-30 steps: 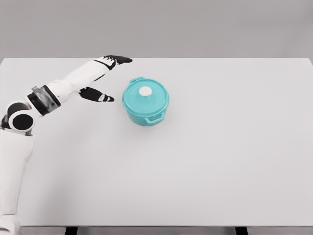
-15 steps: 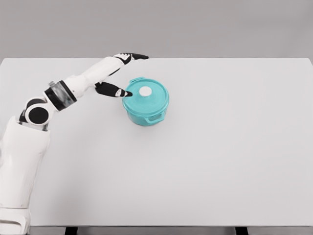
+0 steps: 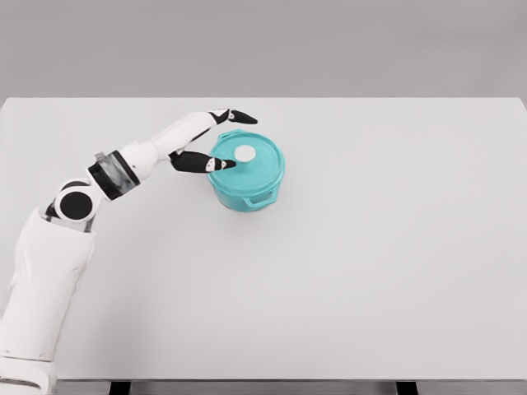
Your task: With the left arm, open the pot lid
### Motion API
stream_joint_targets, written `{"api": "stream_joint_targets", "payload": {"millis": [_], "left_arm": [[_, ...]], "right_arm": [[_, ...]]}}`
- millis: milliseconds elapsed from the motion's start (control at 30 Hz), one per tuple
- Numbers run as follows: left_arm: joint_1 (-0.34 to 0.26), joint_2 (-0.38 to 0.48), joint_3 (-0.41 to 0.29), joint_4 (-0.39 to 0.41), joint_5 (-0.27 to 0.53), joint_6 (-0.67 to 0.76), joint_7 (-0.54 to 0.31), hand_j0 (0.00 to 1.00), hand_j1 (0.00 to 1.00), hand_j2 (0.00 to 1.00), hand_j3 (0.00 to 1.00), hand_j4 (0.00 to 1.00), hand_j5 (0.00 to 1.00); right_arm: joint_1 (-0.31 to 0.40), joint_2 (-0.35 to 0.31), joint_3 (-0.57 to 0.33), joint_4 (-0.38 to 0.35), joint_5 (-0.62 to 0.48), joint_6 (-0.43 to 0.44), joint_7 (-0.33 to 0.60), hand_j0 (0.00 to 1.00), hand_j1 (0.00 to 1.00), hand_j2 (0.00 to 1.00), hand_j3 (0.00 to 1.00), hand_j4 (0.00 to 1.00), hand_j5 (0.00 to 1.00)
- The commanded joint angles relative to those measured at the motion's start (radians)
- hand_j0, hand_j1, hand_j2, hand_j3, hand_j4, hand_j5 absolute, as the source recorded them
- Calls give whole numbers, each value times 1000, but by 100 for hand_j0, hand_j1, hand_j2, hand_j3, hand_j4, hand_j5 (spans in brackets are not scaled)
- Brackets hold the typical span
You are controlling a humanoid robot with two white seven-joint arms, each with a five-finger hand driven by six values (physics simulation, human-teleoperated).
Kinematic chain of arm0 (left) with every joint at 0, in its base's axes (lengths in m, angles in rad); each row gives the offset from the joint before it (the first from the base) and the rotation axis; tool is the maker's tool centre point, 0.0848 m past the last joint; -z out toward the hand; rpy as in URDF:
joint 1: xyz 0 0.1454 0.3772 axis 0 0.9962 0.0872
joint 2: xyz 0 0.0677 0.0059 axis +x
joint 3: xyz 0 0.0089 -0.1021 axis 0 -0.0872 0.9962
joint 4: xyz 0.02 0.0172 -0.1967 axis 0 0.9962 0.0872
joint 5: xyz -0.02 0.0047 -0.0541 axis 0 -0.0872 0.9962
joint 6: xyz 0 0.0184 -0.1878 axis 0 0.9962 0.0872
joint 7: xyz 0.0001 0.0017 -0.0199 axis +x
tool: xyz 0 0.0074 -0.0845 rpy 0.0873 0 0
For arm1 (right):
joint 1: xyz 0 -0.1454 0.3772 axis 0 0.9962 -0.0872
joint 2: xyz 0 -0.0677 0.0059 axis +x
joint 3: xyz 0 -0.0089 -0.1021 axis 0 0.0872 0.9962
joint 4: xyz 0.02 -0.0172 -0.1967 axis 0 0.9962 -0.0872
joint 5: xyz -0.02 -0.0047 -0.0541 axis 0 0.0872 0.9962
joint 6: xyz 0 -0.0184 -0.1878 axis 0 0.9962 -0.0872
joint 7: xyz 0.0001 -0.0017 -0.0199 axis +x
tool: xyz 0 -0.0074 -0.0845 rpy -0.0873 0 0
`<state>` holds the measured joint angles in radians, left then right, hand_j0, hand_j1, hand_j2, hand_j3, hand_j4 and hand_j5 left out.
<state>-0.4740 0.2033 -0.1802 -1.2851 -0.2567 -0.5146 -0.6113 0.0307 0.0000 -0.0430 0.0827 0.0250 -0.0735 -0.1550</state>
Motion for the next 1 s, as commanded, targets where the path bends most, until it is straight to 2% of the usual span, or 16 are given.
{"api": "stream_joint_targets", "payload": {"millis": [0, 267, 967], "left_arm": [[0, -7, -1, 3, 10, 2, 0, 77, 77, 77, 77, 77, 77], [0, -38, -1, 53, 10, 2, 0, 77, 77, 77, 77, 77, 77], [2, -50, -7, 90, 10, 30, 0, 76, 76, 76, 76, 76, 76]], "right_arm": [[0, 0, 0, 0, 0, 0, 0, 100, 100, 100, 100, 100, 100], [0, 0, 0, 0, 0, 0, 0, 100, 100, 100, 100, 100, 100], [0, 0, 0, 0, 0, 0, 0, 100, 100, 100, 100, 100, 100]]}}
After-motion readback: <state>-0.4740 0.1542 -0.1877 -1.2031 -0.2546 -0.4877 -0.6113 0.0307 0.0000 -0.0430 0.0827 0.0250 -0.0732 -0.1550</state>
